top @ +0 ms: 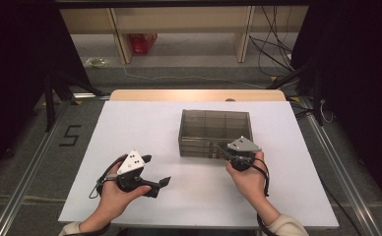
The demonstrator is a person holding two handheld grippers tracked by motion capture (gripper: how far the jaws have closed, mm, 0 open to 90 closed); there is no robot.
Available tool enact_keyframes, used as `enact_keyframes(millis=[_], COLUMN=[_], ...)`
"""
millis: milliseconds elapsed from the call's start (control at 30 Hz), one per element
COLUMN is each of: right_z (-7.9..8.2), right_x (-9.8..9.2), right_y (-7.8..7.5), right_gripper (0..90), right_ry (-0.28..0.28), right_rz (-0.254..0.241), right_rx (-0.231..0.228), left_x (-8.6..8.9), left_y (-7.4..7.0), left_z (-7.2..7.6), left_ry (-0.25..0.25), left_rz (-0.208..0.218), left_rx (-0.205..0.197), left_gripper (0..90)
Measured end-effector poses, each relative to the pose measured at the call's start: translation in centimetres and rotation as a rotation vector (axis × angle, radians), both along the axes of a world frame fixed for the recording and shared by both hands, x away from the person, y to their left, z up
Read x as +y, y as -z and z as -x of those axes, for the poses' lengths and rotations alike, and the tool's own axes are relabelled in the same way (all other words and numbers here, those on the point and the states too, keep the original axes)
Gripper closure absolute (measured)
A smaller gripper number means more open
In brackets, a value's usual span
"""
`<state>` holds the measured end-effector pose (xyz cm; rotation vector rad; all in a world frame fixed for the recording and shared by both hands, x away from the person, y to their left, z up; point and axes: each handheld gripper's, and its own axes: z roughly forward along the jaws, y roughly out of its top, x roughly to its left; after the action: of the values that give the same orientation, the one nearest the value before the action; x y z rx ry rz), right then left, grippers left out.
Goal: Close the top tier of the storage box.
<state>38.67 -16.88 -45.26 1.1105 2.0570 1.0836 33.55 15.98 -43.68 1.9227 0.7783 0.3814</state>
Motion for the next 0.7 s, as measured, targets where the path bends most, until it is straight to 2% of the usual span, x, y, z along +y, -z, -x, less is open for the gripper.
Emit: enact_keyframes(millis=[433,700], right_z=[-0.01,0.27], right_x=[-0.08,-0.12], right_y=[0.02,0.10], right_gripper=[89.3,77.6], right_ry=[-0.004,-0.011], right_rz=[-0.002,0.005], right_rx=[0.003,0.005], left_x=[0.04,0.08], left_y=[0.03,0.10], left_z=[0.00,-0.03], left_ry=[-0.001,-0.002], left_rz=[-0.002,0.001], left_rx=[0.002,0.004], left_gripper=[1.2,1.2])
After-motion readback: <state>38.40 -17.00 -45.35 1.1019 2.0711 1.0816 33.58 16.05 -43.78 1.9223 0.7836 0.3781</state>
